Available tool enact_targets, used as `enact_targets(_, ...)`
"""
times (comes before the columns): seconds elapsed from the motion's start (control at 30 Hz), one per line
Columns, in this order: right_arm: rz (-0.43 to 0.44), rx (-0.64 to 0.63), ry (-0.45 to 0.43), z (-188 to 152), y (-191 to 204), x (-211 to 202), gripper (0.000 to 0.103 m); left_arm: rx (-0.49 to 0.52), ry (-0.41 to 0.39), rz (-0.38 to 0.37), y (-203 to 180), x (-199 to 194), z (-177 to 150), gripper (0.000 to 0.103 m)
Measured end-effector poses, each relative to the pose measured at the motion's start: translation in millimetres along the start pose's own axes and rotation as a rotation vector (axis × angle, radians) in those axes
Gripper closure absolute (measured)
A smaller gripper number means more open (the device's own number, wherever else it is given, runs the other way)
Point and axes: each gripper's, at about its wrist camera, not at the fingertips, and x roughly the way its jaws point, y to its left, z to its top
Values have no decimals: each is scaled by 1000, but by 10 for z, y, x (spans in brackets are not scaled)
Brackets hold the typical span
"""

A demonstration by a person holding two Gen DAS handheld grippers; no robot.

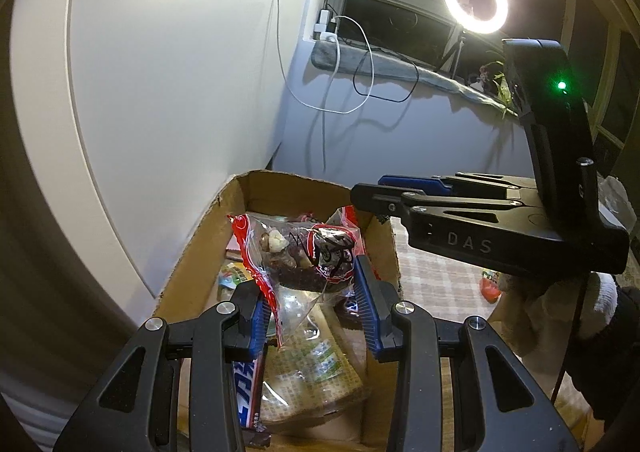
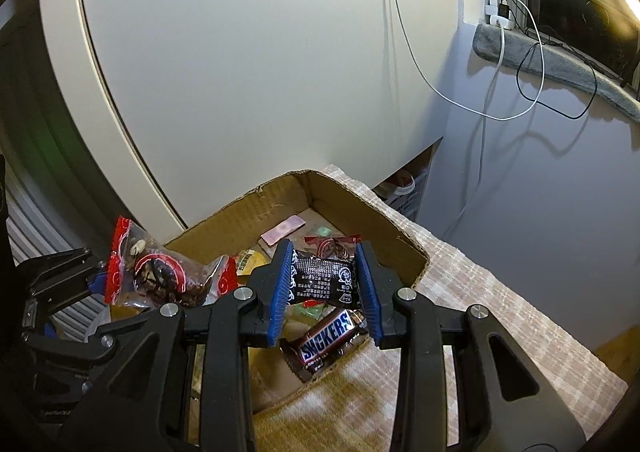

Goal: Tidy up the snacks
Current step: 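Open both tools to drop the chocolate bag and black candy into the box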

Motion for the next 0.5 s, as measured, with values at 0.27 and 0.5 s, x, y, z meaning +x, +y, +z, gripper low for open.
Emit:
enact_targets(0.27,5,1,3,47,12,67,67,-8,2,11,27,0,-4,65)
enact_targets(0.5,-14,0,-21,84,28,30,26,-10,-3,24,20,-22,-3,51)
